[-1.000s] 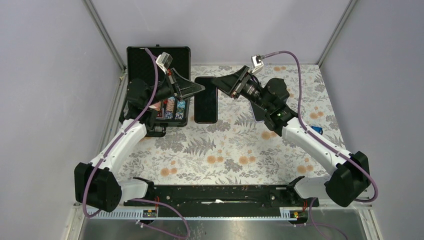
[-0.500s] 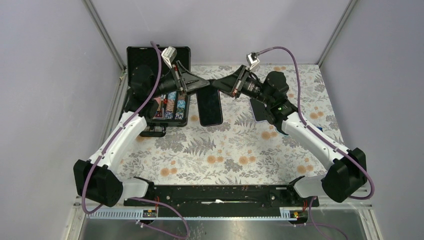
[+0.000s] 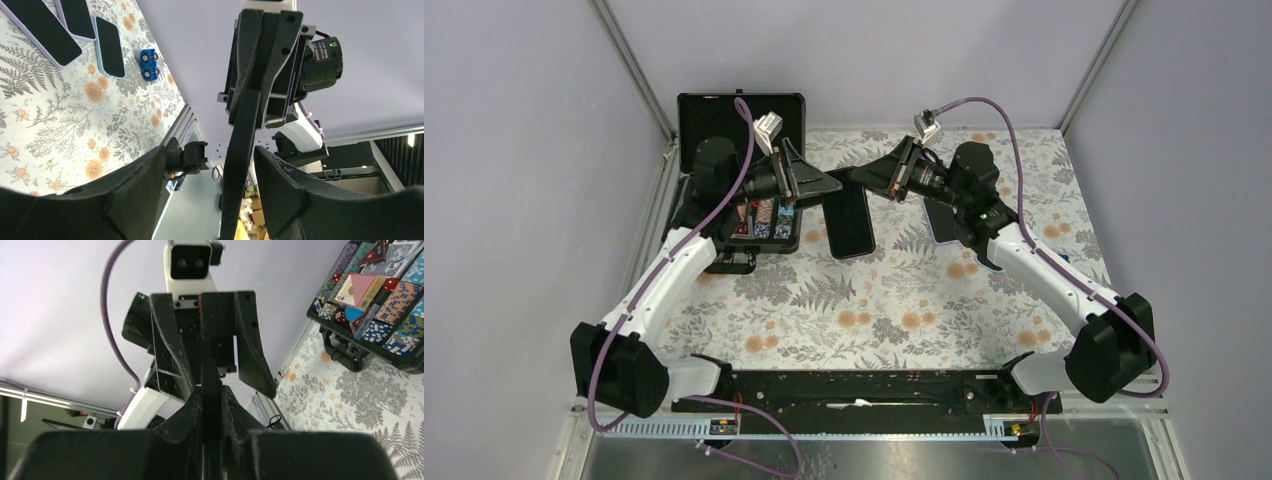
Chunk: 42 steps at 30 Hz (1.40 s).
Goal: Take the phone out of the phone case
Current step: Remove the phone case from the phone.
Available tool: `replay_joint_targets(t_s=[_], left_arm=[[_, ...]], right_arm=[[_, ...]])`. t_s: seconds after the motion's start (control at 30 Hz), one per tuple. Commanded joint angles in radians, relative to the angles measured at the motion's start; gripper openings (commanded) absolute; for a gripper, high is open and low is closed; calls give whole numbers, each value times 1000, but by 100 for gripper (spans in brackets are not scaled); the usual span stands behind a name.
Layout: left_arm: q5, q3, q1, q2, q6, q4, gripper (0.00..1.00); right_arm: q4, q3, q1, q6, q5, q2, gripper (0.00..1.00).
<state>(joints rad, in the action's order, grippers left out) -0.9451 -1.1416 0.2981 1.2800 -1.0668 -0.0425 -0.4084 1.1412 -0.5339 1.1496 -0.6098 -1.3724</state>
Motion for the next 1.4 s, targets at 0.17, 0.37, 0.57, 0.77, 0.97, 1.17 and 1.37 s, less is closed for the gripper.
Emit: replay_joint_targets(t_s=[0.17, 0.37, 0.57, 0.77, 0.97, 1.17, 1.37], left_arm=[[9, 73, -2, -78, -71, -172, 55], [8, 17, 0, -11, -74, -178, 42], [-16, 36, 3, 15, -115, -235, 21], [18, 16, -7, 24, -166, -283, 0], [80, -42, -29, 57, -265, -339, 0], [151, -89, -48, 99, -363, -393, 0], [230, -37, -48, 123, -512, -554, 0]], right_arm=[[-229, 10, 29, 113, 27, -39, 2], [-269, 19, 35, 134, -30, -76, 4], [-343, 35, 47, 198, -27, -113, 5], [-342, -13, 85, 202, -15, -82, 95], [-291, -126, 114, 157, 13, 45, 100], [-301, -229, 111, 215, 48, 128, 96], [-341, -228, 59, 243, 92, 127, 81]])
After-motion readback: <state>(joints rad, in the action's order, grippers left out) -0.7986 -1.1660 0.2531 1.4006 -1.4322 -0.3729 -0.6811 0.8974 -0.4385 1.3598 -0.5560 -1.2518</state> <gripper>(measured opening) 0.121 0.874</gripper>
